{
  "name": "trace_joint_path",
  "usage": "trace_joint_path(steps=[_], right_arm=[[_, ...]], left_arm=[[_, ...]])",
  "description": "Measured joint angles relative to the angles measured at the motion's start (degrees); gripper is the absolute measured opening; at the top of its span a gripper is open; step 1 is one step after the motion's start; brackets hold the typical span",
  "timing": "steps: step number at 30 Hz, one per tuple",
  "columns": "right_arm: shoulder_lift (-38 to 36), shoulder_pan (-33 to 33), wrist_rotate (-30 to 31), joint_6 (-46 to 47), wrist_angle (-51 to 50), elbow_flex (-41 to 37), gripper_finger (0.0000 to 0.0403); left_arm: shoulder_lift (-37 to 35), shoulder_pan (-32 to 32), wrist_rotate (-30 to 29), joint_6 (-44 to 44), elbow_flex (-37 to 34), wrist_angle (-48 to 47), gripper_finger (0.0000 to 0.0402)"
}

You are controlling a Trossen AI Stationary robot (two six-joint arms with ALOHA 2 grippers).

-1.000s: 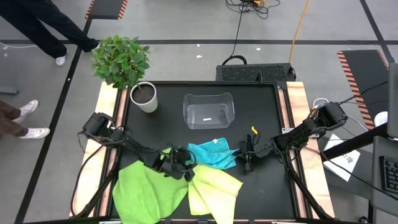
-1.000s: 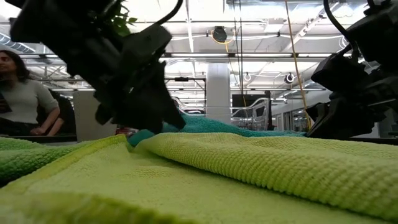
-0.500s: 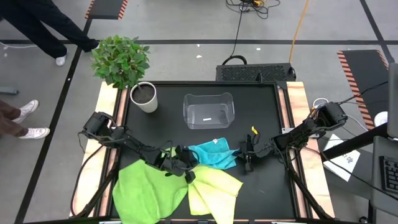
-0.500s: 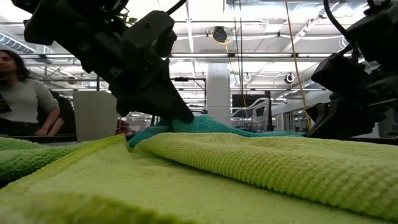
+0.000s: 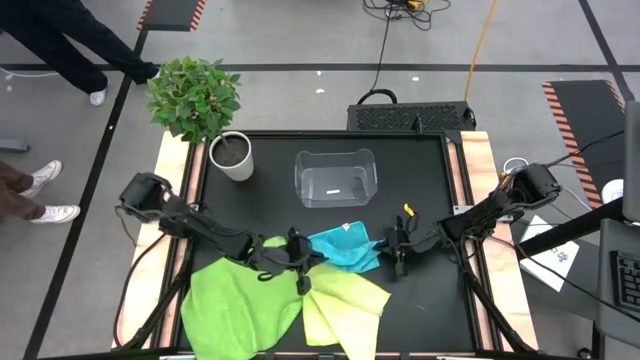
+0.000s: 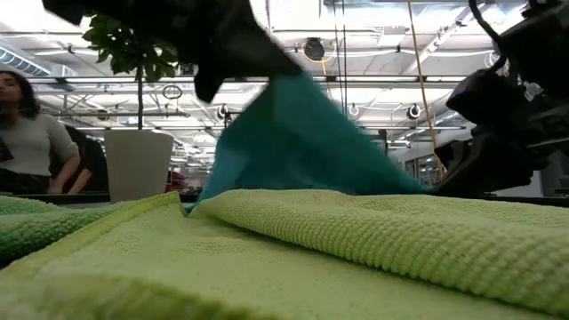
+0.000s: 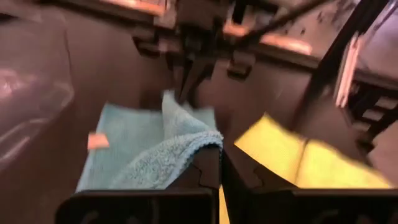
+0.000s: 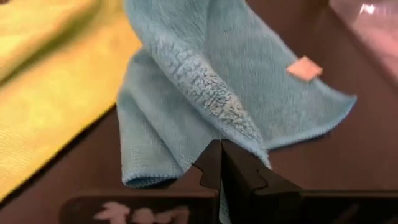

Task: Fold microfiber towels
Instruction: Fold the blue towel

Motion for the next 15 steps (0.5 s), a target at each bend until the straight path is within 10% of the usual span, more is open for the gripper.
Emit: trace_joint_path(steps=[15], right_arm=[[-11.46,5.99,0.07,-9.40,-2.70,0.00,0.0029]], left_arm=[[-3.95,0.77,-0.86,1.76,-0.07,-2.26,0.0002]])
